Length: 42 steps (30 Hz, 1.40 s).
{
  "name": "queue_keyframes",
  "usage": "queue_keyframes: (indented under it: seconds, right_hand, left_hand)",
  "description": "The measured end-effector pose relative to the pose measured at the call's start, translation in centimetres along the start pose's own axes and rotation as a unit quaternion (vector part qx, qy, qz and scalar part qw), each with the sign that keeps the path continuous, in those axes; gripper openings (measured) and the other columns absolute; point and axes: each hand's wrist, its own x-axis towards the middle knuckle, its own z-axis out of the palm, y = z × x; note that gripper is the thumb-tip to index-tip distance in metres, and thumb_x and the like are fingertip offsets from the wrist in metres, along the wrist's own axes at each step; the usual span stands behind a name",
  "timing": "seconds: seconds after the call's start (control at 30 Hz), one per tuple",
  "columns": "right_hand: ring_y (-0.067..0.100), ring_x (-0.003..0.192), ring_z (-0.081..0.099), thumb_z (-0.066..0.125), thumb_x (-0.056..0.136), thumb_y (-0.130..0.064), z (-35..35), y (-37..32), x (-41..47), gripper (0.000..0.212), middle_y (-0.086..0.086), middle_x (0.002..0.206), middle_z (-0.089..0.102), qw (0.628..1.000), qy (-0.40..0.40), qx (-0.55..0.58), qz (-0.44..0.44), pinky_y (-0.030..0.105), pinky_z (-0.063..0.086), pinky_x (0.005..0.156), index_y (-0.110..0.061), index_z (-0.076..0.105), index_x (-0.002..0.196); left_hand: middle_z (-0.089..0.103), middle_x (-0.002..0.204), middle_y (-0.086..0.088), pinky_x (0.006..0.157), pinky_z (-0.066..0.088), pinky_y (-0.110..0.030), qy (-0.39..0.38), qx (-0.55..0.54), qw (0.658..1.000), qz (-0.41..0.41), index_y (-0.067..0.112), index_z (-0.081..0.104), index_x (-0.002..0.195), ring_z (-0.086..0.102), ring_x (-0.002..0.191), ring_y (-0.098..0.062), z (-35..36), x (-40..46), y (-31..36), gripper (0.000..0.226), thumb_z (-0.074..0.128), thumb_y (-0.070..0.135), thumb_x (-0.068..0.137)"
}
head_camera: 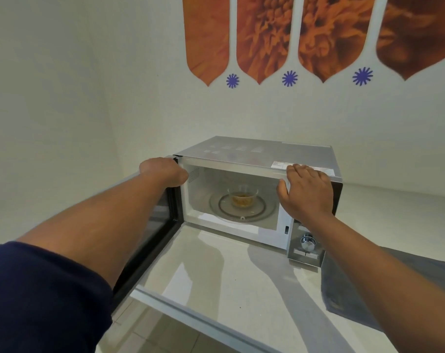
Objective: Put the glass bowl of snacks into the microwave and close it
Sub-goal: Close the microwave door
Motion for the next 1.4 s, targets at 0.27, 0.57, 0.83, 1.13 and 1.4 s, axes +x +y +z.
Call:
queue_keyframes:
  seconds: [0.27,0.57,0.83,1.13,1.4]
  right_hand:
    - [0.029,0.134,0.056,0.042,0.103,-0.036,-1.2,-0.3,0.2,0.047,0.009,0.141,0.065,0.998,-0.014,0.052,0.028,0.044,0.037,0.112,-0.009,0.066,0.133]
    - [0.036,0.107,0.066,0.041,0.098,-0.029,-2.3,-0.2,0.6,0.042,0.014,0.117,0.074,0.996,-0.025,0.075,0.042,0.042,0.045,0.092,-0.005,0.073,0.109]
    - [0.035,0.086,0.065,0.033,0.095,-0.035,-3.2,0.5,1.0,0.042,0.01,0.092,0.072,0.992,-0.06,0.105,0.024,0.038,0.045,0.072,-0.01,0.065,0.086]
    - [0.035,0.099,0.064,0.038,0.099,-0.038,-3.7,1.2,1.1,0.036,0.01,0.11,0.07,0.983,-0.113,0.143,0.003,0.04,0.047,0.076,-0.012,0.061,0.088]
    - [0.029,0.136,0.051,0.032,0.109,-0.041,-3.8,1.8,-0.2,0.051,0.008,0.133,0.069,0.976,-0.076,0.2,0.035,0.046,0.035,0.11,-0.008,0.069,0.12]
  left_hand:
    - [0.044,0.156,-0.009,0.118,0.032,-0.044,-0.053,-0.047,0.997,0.04,0.018,0.043,0.149,0.04,0.143,-0.031,-1.6,0.3,1.2,0.056,0.028,0.036,0.099]
    - [0.041,0.156,-0.016,0.109,0.036,-0.043,-0.076,-0.125,0.988,0.038,0.011,0.041,0.149,0.043,0.139,-0.035,-2.2,-0.9,3.1,0.054,0.033,0.03,0.1]
    - [0.055,0.095,-0.014,0.077,0.037,-0.032,-0.059,-0.157,0.979,0.113,0.009,0.053,0.087,0.047,0.085,-0.027,-1.5,-1.7,4.5,0.022,0.035,0.013,0.099]
    - [0.036,0.154,-0.029,0.121,0.021,-0.056,-0.052,-0.134,0.97,0.194,-0.002,0.047,0.134,0.029,0.144,-0.044,1.4,0.6,6.9,0.082,0.006,0.049,0.086]
    - [0.026,0.165,-0.013,0.123,0.019,-0.048,0.026,-0.169,0.936,0.308,0.008,0.031,0.156,0.017,0.154,-0.033,2.0,-1.3,9.8,0.061,0.014,0.041,0.108]
